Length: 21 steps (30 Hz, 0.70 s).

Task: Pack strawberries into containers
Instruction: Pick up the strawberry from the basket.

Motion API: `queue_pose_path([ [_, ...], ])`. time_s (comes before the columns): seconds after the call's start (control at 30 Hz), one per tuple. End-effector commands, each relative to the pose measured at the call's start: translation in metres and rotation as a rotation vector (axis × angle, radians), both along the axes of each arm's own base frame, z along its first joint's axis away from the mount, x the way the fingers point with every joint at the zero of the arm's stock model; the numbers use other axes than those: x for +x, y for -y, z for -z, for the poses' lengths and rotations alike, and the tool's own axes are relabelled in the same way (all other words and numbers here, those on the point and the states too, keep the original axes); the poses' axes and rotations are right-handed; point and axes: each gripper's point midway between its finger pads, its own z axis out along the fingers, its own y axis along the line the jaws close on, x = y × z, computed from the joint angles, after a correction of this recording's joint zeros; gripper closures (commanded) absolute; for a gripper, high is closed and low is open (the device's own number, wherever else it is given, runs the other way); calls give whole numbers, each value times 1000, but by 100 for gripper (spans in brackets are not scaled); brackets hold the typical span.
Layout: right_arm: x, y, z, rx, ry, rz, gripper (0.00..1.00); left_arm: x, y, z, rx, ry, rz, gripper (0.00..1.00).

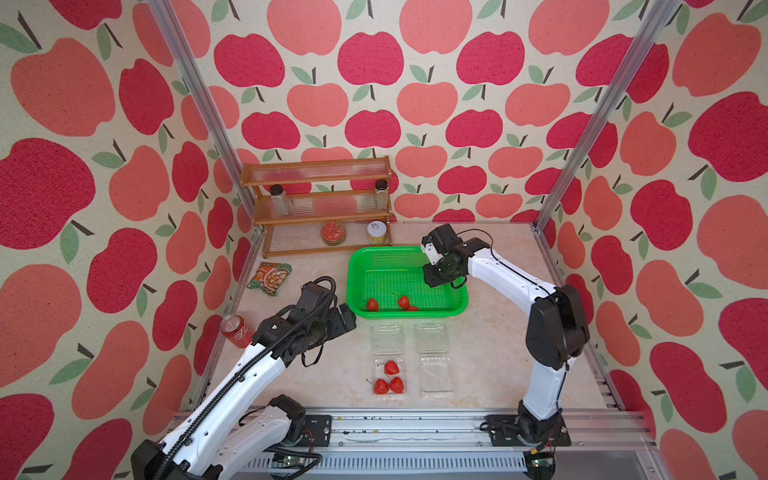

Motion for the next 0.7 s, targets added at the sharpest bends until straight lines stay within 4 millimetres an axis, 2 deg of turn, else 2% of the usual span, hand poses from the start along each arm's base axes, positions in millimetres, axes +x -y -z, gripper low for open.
queue_pose_path([
  [0.0, 24, 8, -1, -87, 64, -30, 56, -1, 6, 4, -18, -22, 9, 2],
  [0.07, 35, 10, 7, -118, 73, -34, 50, 1, 6, 5, -13, -23, 11, 1],
  [0.23, 49, 20, 22, -230, 81, -58, 48, 6, 8, 6, -11, -26, 15, 1],
  [0.43, 45, 34, 30, -318, 53, -95, 47, 9, 11, 10, -8, -40, 22, 1],
  [0.67, 47, 42, 42, -359, 29, -108, 41, 9, 11, 12, -19, -45, 14, 1],
])
